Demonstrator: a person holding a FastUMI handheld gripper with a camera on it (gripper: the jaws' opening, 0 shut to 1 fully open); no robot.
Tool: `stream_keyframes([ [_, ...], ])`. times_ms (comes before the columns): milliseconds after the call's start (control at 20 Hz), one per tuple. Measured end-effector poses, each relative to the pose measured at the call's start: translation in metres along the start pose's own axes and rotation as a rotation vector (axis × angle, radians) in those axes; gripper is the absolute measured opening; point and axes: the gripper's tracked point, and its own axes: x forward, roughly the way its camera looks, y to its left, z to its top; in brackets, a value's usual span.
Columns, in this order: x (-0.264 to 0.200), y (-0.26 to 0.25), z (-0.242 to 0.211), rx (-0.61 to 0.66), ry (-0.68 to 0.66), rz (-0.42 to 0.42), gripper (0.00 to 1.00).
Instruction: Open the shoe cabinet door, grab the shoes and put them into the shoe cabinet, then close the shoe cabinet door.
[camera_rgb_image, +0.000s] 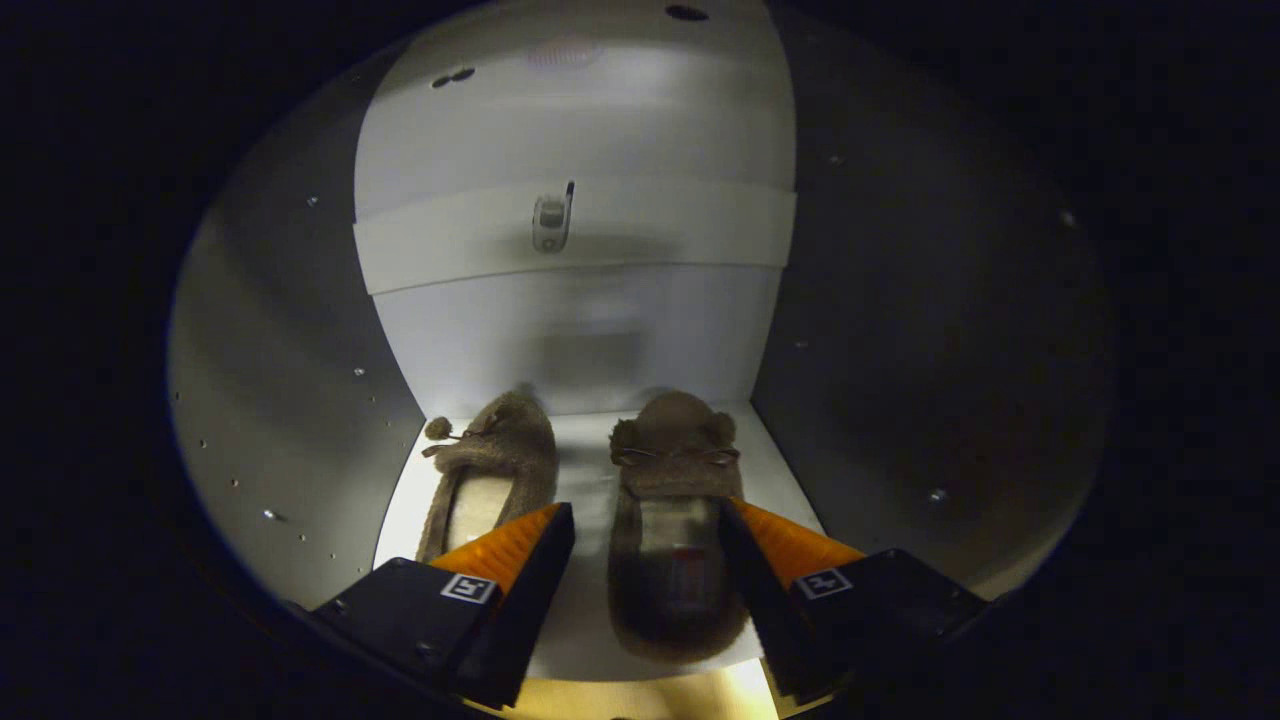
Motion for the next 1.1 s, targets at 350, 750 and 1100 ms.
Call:
stream_keyframes([
  [350,-0.130,0.020,0.023,-0.011,-0.267,0.050,1.00],
  [750,-0.318,0.011,0.033,-0.049,-0.635,0.119,0.98],
  [1100,-0.437,-0.043,-0.030,0.000,-0.647,0.227,0.98],
])
